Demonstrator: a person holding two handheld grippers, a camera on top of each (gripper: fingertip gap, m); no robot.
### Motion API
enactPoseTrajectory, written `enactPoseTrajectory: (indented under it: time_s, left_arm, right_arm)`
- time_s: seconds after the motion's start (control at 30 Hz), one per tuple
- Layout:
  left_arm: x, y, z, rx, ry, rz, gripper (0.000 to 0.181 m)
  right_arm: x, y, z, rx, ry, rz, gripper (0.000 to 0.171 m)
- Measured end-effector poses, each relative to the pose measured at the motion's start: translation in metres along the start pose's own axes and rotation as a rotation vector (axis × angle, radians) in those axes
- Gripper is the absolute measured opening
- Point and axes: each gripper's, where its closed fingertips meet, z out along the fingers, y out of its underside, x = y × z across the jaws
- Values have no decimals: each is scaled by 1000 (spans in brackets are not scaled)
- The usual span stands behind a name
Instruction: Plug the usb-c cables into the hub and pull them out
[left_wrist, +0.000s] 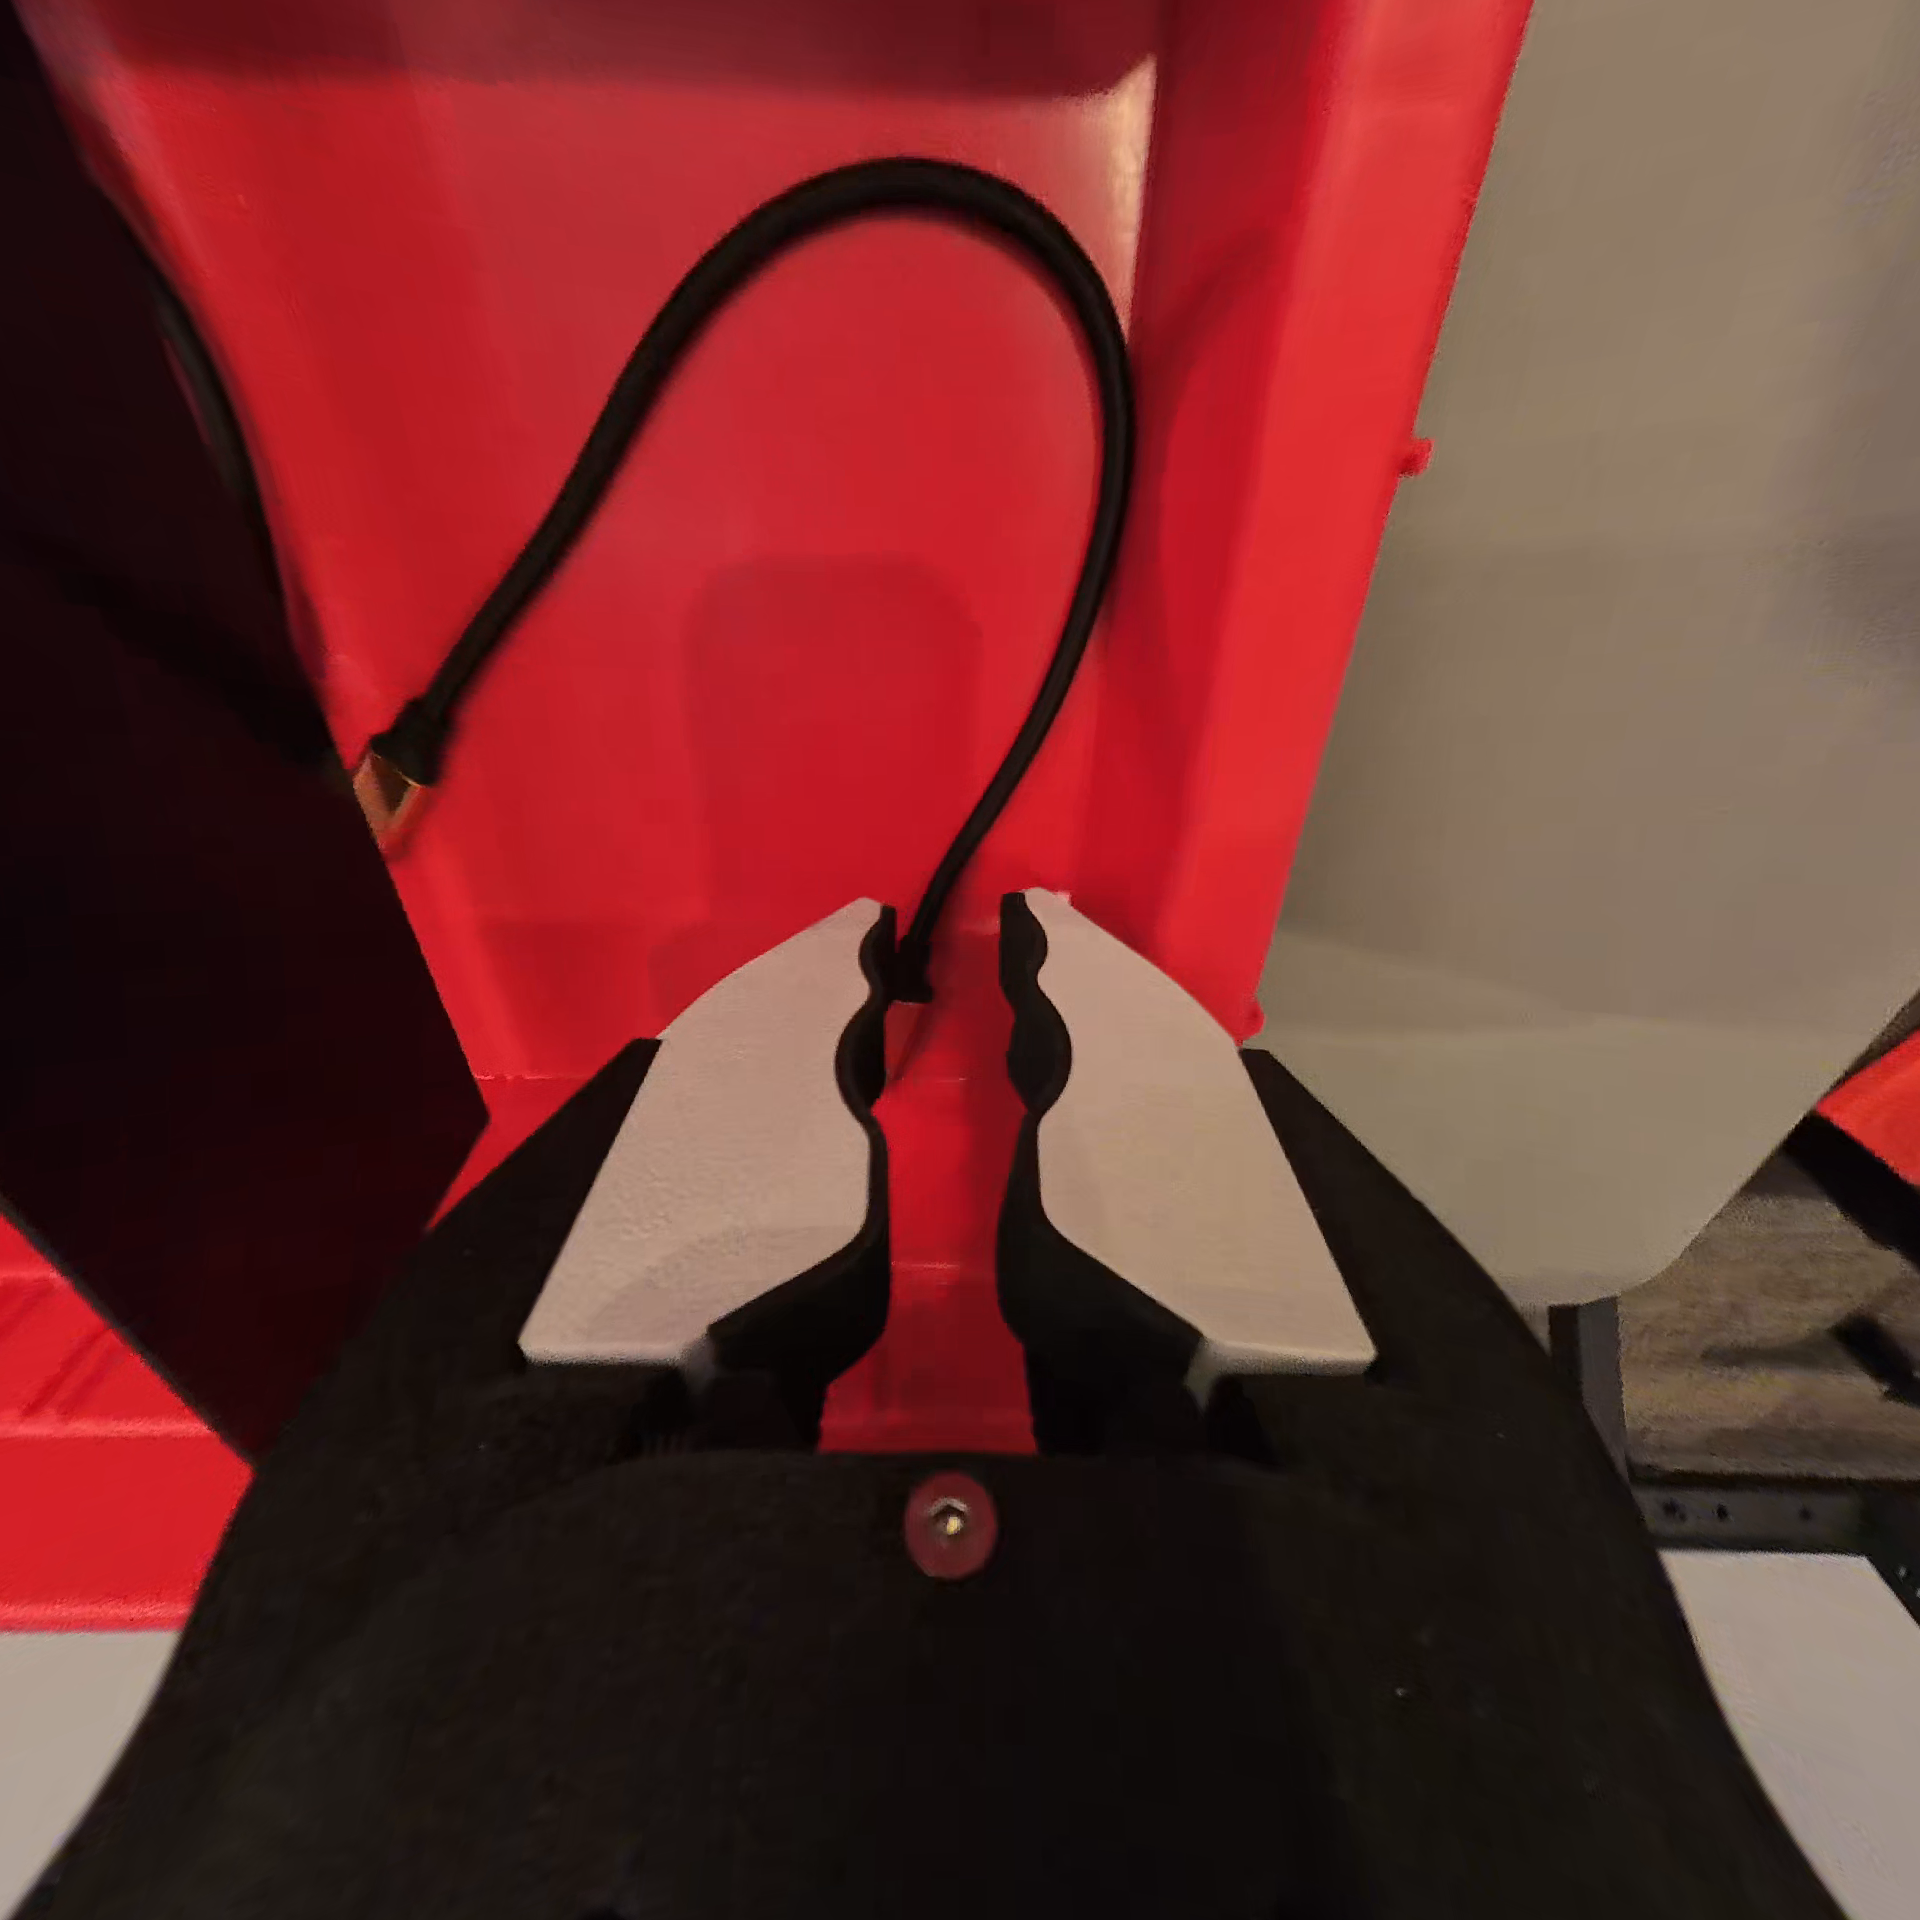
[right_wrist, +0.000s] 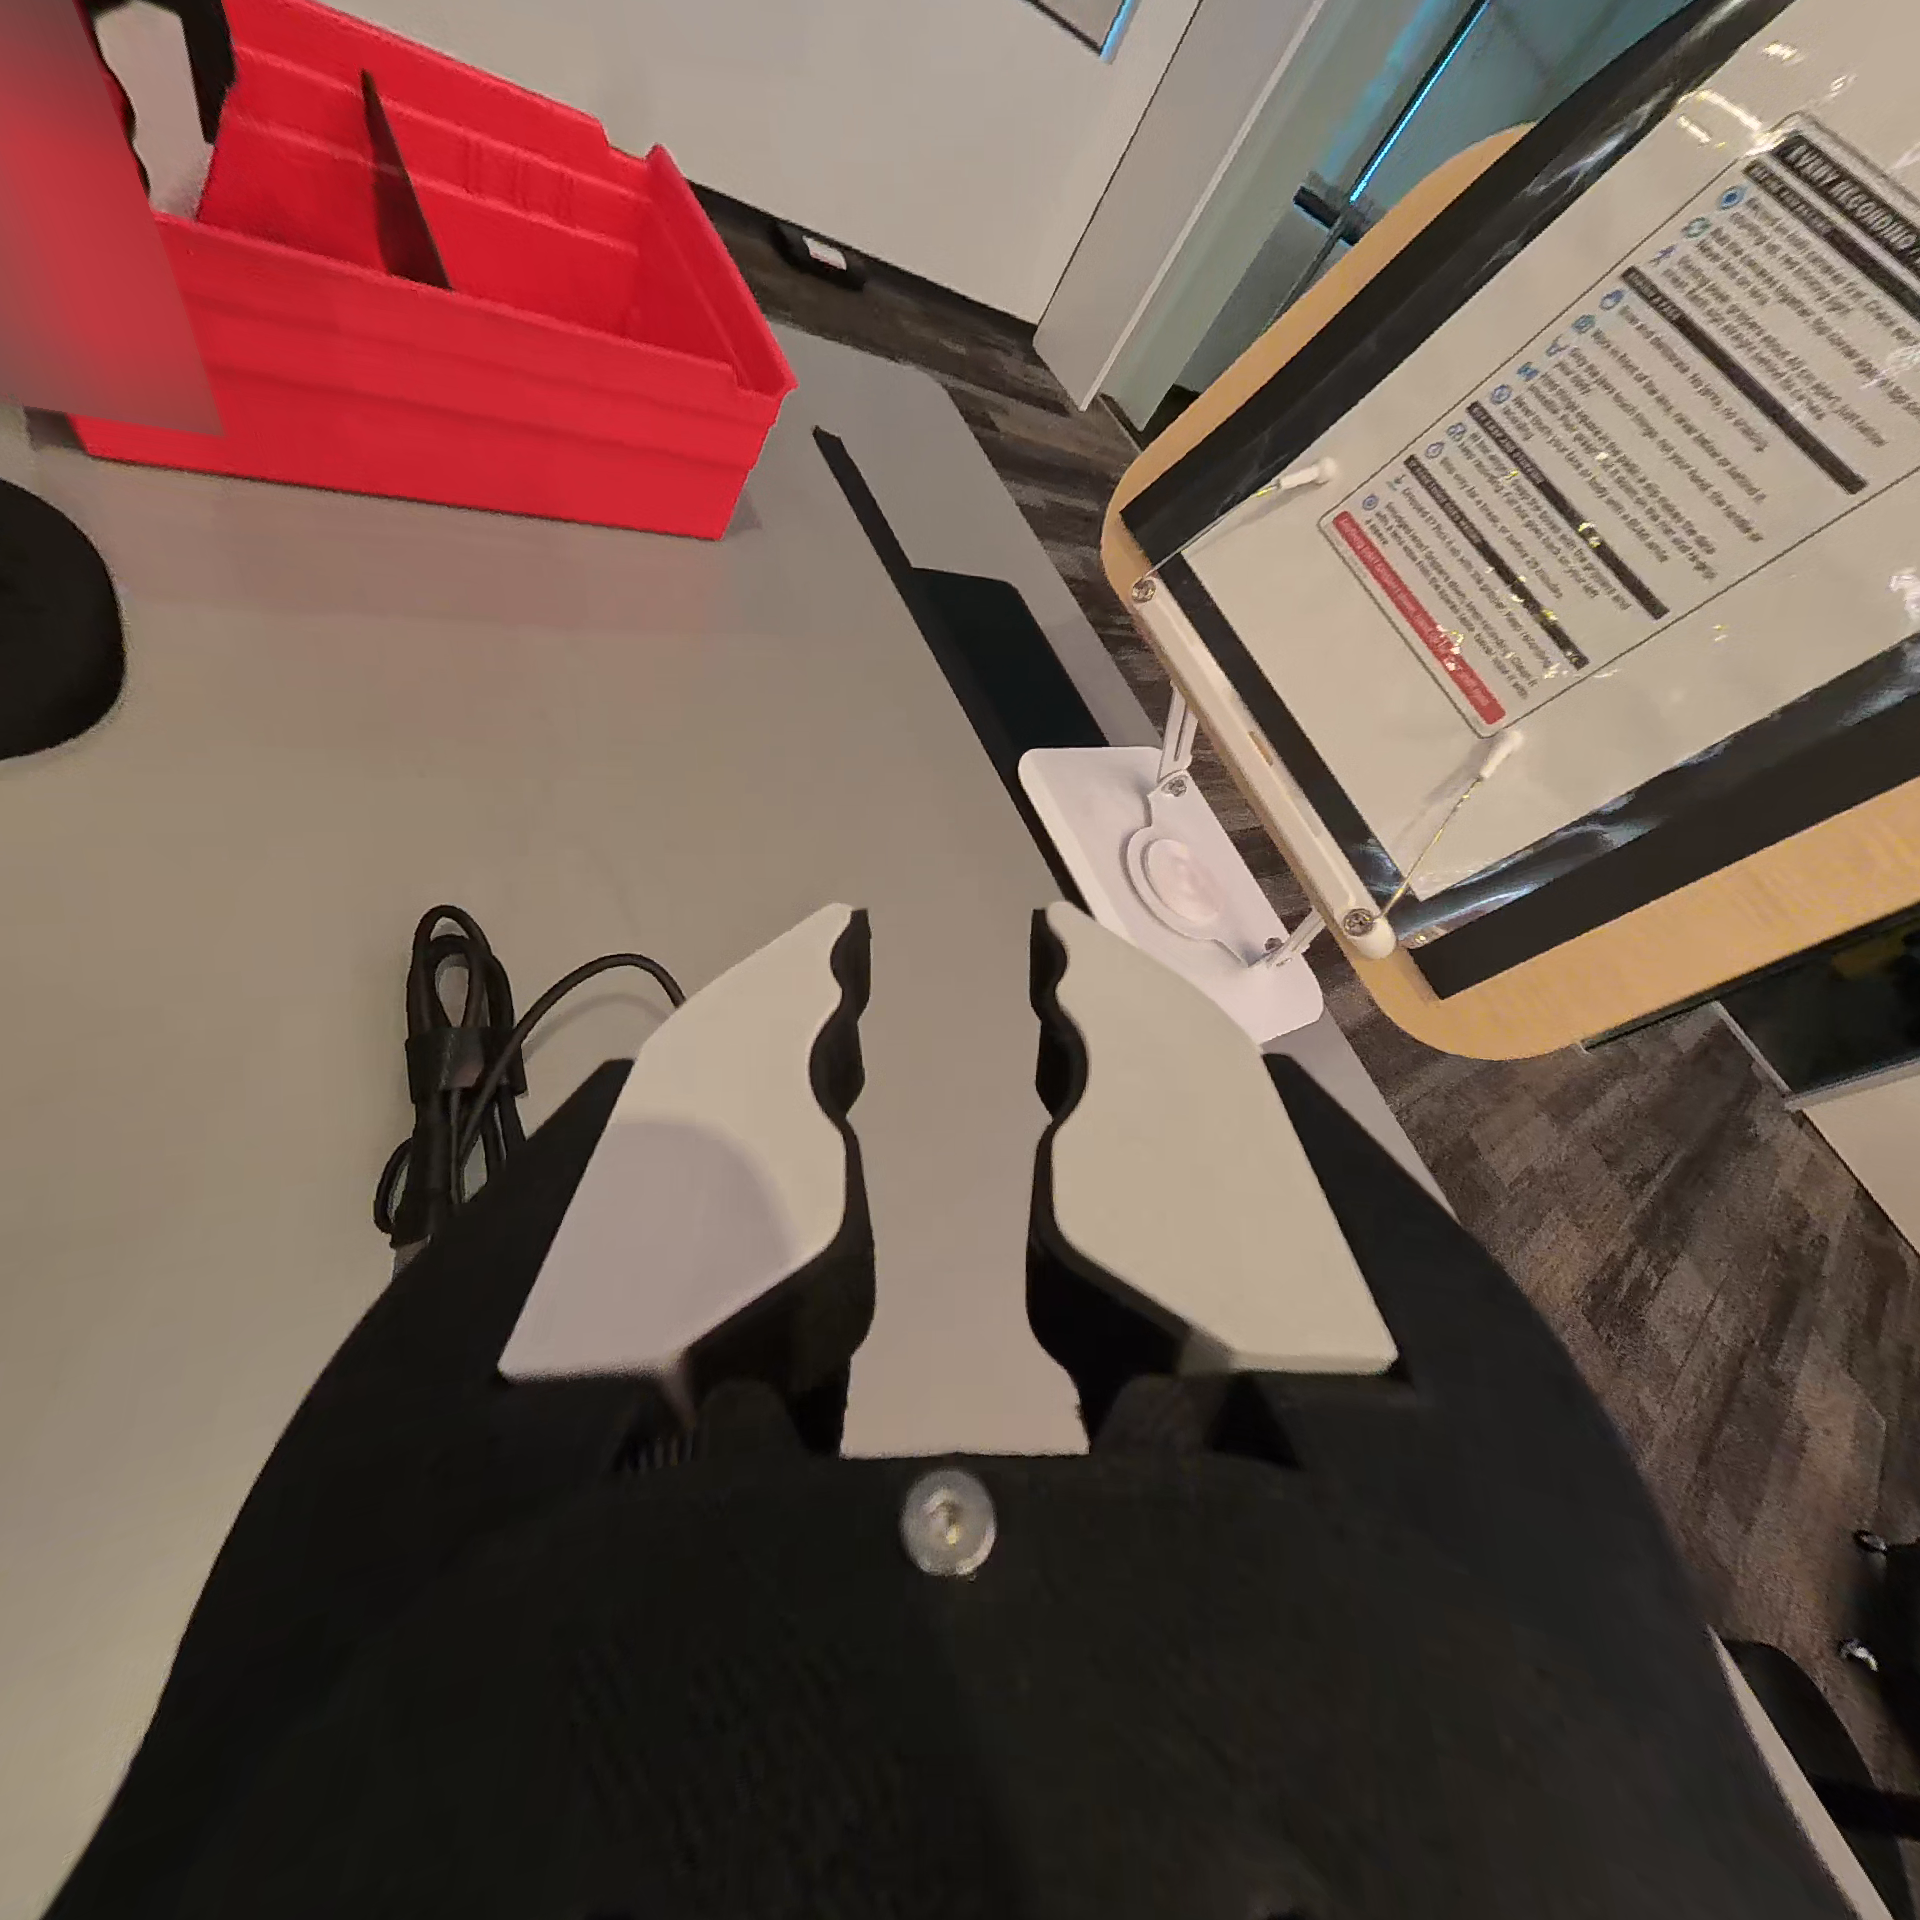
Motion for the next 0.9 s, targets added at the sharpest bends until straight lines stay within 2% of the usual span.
enactPoseTrajectory:
  time_s: [0.07, 0.23, 0.3, 0.5, 0.63, 0.77, 0.9]
  left_arm:
    - [-4, 6, 6, -40, -4, 30, 24]
    - [-9, 19, 17, -148, -27, 80, 20]
    - [-7, 19, 18, -179, -30, 80, 12]
    - [-7, 16, 9, -172, -61, 61, 6]
    - [-10, 10, -41, -90, -80, -99, 6]
    - [-12, -11, -120, 30, -150, -231, 5]
    - [-5, -38, -193, 87, -222, -271, 5]
  right_arm:
    - [-1, 2, 2, -12, -6, -4, 30]
    - [-3, 2, 2, -8, -15, -15, 30]
    - [-2, 3, 0, -6, -15, -10, 30]
    - [3, -2, -10, 39, -12, 6, 30]
    - [8, -13, -26, 113, -4, 21, 29]
    - [11, -28, -43, 214, -10, 45, 27]
    - [16, -36, -57, 276, -3, 51, 27]
